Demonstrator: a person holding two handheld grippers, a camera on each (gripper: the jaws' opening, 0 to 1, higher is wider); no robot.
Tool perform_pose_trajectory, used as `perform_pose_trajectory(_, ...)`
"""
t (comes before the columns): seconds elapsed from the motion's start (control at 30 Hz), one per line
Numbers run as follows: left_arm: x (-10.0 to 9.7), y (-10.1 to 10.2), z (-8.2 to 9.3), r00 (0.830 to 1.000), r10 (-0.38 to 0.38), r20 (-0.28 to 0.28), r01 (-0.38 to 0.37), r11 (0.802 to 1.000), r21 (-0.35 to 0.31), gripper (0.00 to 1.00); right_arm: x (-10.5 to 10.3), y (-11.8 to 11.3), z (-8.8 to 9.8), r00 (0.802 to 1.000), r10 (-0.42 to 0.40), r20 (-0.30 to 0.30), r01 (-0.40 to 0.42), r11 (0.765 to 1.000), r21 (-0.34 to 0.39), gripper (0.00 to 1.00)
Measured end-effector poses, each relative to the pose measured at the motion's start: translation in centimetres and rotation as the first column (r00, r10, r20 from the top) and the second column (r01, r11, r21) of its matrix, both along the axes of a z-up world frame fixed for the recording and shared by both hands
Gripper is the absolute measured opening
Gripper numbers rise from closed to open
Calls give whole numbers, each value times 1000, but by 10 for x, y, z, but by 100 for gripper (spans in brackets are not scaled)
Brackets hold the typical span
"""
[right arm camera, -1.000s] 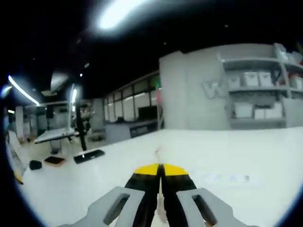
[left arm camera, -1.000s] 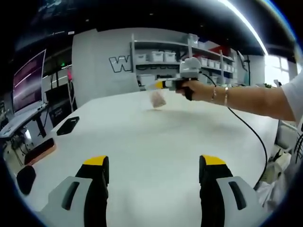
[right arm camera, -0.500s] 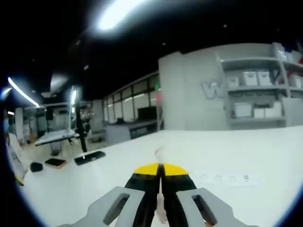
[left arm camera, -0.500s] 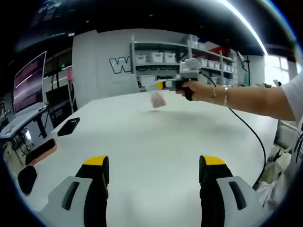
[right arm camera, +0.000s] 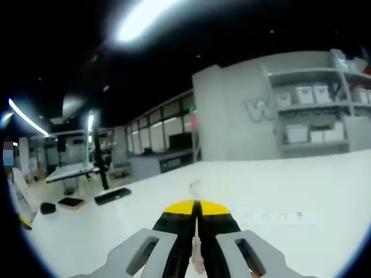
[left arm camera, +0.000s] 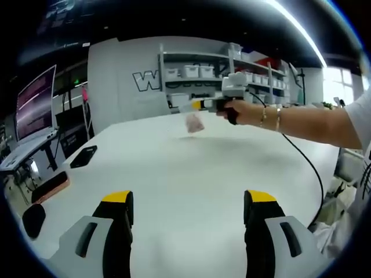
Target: Open the resealable bag by pulling the two sides of the seal apart until the entire bag opening is separated and visibly accessible.
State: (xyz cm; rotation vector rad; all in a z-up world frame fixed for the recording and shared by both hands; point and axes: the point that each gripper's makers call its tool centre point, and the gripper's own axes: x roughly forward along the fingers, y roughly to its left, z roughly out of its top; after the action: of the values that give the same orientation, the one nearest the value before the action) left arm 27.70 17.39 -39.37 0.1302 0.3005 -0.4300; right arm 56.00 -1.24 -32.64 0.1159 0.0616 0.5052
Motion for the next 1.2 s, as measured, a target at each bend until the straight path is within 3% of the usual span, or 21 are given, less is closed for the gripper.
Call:
perform_pose_trajectory(0.9,-5,-8,3,1000,-19,7,19,1000,11,77,-39,-5,9,999,24,33,-25,999,45,0)
perform_pose_trajectory(1.2,-5,-13,4,999,-33,8,33,999,13,77,-40,-10,11,999,26,41,-28,998,51,0)
